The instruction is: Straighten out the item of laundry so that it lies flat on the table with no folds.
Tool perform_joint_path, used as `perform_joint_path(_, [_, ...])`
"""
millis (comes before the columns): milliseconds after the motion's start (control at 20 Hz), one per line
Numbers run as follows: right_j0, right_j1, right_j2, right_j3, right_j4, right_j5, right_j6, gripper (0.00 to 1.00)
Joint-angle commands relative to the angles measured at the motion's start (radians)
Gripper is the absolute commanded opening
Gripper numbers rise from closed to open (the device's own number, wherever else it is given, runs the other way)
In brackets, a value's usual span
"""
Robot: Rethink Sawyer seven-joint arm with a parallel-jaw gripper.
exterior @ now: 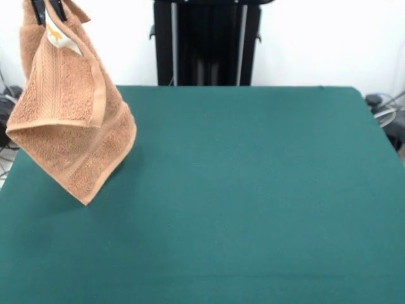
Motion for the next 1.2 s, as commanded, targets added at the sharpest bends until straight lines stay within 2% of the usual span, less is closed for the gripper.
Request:
perform_joint_path(50, [-0.009,-0.05,-0.039,0.062,0.072,-0.148,0.154,0.0])
perform_joint_path(200, [-0.012,-0.026,-0.05,0.003,0.062,-0.091,0.128,0.0])
perform_joint_path(350, [-0.011,0.026,-0.067,-0.035,0.038,-0.093,0.123,0.0])
perform_joint_path(700, [-0.016,0.094,-0.074,0.096,0.047,-0.305,0.178,0.0])
perform_joint_path(1200, [0.053,0.137,-0.127,0.253,0.056,-0.574,0.297,0.0])
